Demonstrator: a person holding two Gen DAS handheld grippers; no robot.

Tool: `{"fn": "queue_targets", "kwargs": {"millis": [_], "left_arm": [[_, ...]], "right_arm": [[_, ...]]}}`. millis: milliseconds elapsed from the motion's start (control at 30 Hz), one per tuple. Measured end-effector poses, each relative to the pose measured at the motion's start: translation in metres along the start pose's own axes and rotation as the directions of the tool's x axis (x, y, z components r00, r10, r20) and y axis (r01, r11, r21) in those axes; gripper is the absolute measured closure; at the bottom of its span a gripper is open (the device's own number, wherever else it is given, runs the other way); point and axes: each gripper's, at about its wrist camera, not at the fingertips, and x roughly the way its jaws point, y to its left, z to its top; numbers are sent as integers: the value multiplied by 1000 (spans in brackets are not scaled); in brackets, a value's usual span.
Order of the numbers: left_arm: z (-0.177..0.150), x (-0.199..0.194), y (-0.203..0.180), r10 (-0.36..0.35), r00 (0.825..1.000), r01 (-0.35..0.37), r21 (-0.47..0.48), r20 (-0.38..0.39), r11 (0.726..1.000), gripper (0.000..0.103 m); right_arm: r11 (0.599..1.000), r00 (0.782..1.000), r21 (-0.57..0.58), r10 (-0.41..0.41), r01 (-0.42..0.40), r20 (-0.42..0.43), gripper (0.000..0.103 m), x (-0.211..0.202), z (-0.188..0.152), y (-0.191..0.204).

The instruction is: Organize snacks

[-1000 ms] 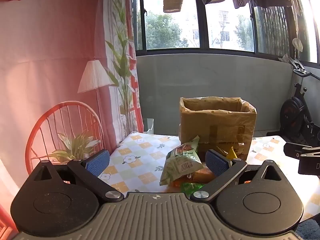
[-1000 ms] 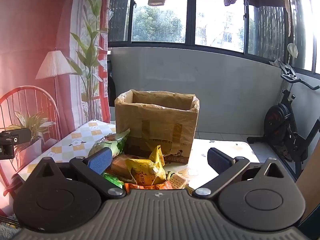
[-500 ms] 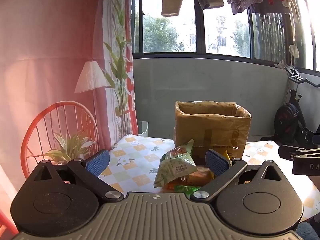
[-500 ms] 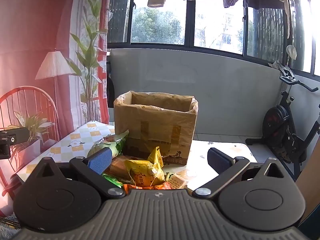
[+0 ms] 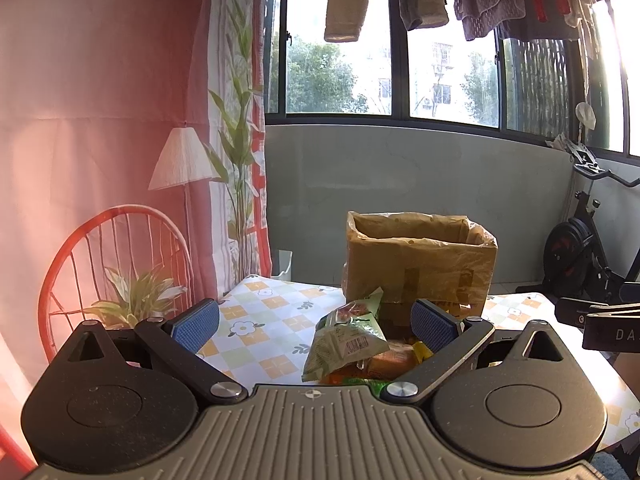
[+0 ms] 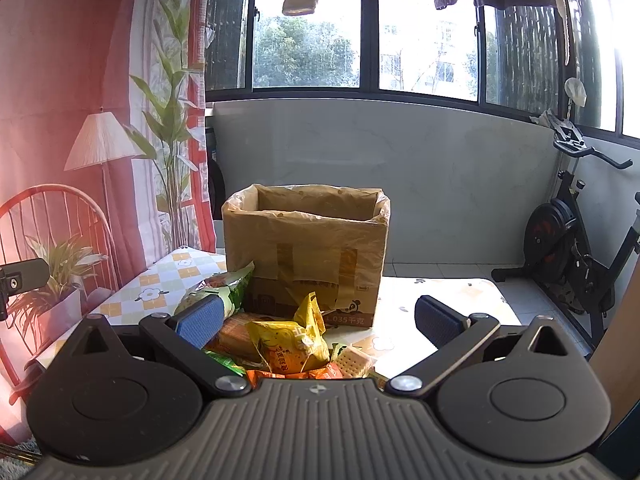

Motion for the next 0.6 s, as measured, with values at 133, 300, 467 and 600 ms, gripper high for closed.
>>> {"fn": "queue_targets", "kwargs": {"millis": [133,300,467,600], "left_arm": [[-1,1,1,1,1000,-1,-3,-5,1000,0],[-2,0,2,3,1000,-3,-6,-3,1000,0],[-2,0,2,3,1000,-3,-6,-4,1000,0],[-2,0,2,5,1000,-5,-5,-3,1000,0]], "right_arm": [[1000,1000,3,0,0,-2,0,0,0,-1],[1000,1000,3,-1,1,2,0,0,1,-1],[1000,1000,2,-1,1,2,0,0,0,0],[1000,1000,-2,1,-1,7,0,-1,-1,0]]}}
